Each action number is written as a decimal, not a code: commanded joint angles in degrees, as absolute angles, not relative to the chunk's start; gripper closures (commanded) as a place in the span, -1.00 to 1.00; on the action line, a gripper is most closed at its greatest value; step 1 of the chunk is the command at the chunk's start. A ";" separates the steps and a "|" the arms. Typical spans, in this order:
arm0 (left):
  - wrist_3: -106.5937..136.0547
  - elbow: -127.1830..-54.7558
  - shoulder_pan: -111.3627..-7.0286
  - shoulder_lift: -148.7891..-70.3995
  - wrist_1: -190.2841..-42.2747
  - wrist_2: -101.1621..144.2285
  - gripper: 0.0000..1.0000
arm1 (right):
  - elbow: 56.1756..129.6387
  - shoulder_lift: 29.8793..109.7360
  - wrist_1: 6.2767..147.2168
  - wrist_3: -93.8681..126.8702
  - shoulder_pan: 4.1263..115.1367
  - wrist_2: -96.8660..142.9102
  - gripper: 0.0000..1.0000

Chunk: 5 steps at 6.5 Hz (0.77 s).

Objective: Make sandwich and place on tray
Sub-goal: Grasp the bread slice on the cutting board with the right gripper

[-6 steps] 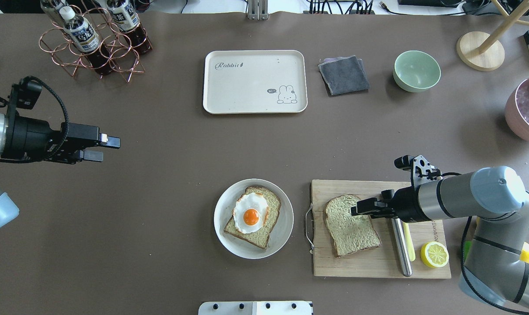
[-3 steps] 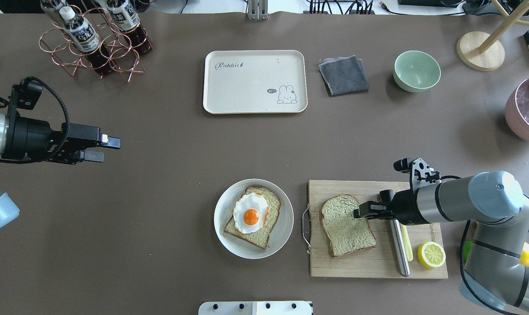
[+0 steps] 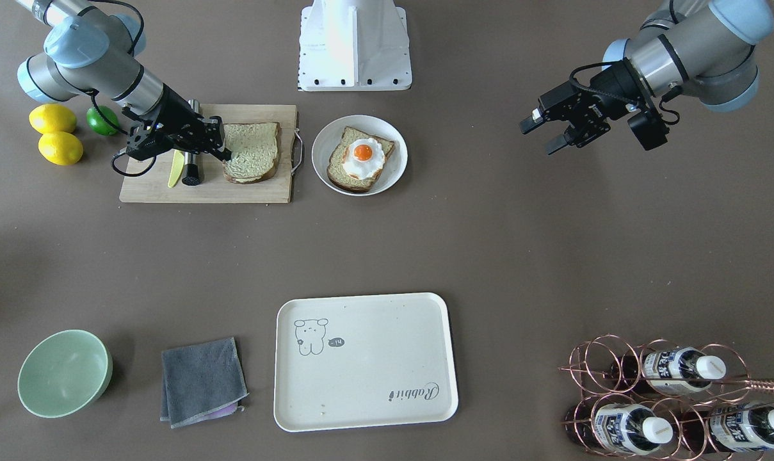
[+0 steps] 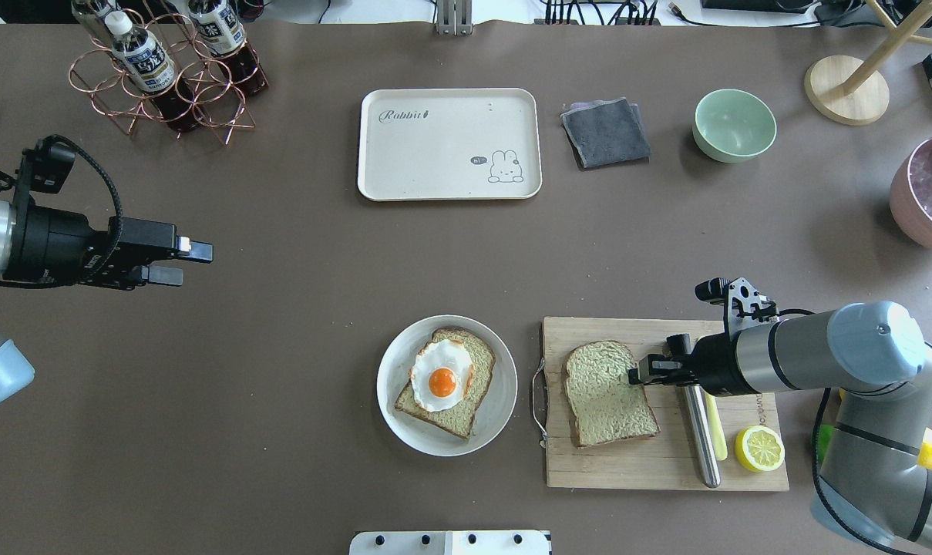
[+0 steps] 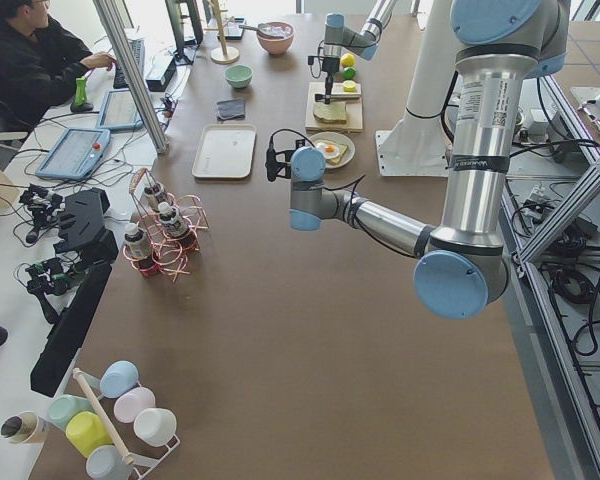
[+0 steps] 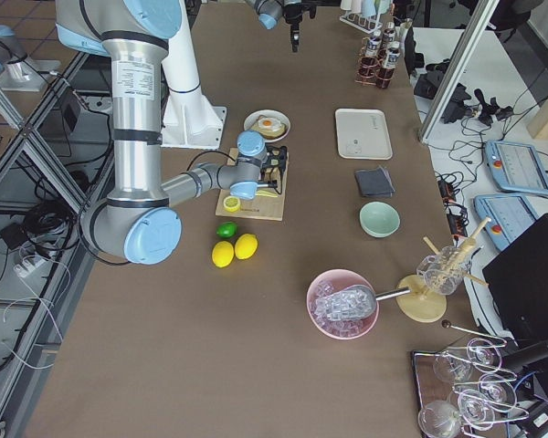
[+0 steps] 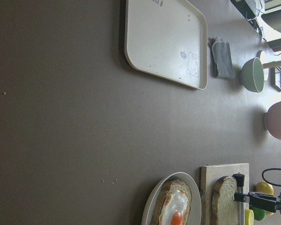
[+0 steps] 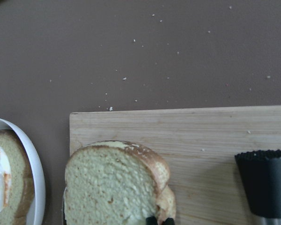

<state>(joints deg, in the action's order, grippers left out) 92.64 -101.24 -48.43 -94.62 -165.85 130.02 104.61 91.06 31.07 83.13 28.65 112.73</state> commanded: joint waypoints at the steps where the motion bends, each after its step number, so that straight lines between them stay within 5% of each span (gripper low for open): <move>1: 92.64 -101.25 -48.43 -94.75 -165.85 129.99 -0.96 | 107.39 91.15 30.68 83.67 30.31 115.55 1.00; 5: 92.64 -101.07 -47.82 -94.66 -165.85 128.94 -0.96 | 107.06 79.23 33.55 89.70 29.37 115.49 1.00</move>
